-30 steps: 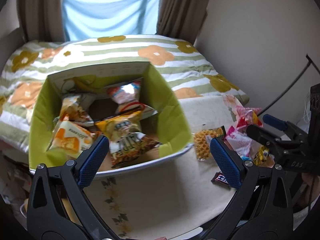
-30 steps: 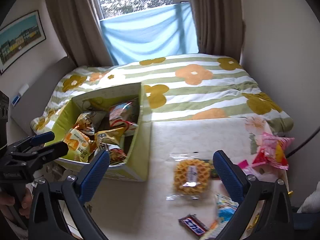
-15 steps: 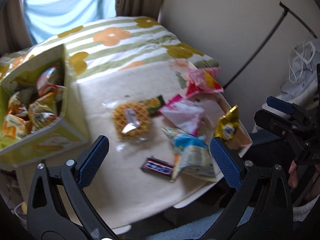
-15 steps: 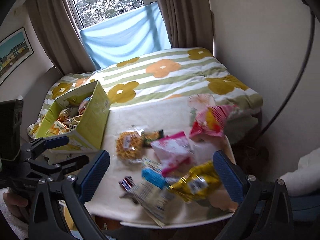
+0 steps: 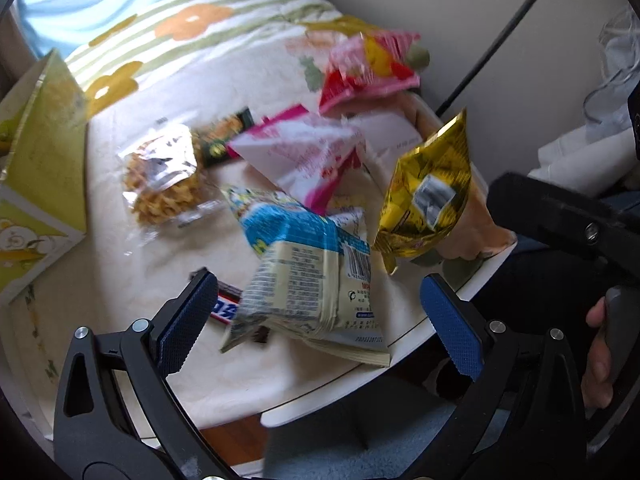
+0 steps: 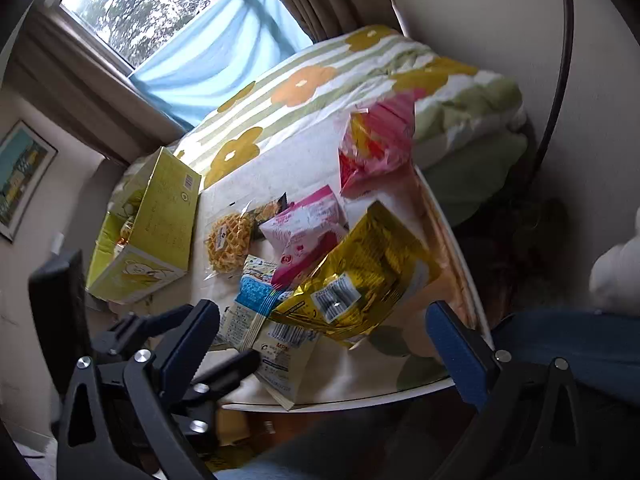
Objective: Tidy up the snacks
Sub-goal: 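Grasp the blue-printed snack bag with the left tool while the right tool grasps the gold foil bag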
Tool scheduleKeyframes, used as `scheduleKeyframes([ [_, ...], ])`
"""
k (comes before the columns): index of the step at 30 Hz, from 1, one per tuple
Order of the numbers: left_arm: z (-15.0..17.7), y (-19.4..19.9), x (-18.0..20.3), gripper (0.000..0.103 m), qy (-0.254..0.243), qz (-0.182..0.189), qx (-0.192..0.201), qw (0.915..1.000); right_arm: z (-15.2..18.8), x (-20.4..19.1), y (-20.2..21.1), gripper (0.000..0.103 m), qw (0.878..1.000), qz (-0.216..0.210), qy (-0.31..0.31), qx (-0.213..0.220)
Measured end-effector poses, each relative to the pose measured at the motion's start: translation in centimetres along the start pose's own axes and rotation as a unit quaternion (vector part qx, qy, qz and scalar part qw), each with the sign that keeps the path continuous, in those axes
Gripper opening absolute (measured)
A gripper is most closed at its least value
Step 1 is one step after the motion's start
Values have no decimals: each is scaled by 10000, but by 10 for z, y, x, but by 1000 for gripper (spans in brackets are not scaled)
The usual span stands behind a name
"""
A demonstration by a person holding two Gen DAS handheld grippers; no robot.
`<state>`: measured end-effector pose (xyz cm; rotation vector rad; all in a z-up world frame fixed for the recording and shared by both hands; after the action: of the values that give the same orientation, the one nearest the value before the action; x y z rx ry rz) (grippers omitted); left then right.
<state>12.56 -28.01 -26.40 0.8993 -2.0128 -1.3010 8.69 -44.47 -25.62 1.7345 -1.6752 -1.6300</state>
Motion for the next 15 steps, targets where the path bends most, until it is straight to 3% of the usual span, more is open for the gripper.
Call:
scheduleKeyframes([
  [11,-8,-48,2,100,-315,-63,-320,9990,0,23,-40,103,9956,-167,-889,-249],
  [13,-9,-54,1,95,-366,-44,-376,9986,0,25,-44,103,9947,-156,-986,-256],
  [15,-10,-57,0,82,-419,-26,-453,9981,0,26,-47,103,9938,-158,-1070,-263],
])
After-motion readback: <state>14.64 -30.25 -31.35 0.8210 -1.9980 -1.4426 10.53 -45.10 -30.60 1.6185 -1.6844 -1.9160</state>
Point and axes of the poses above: each gripper's, at about its wrist camera, not at the fingertips, and y roughly against the way its jaws point, x to its right, z to its underside, the point moved 1 cm from there along -y, roughly the way its jaws point, and after that the axes turned 3 degrees about -y, right-handed, at the moved point
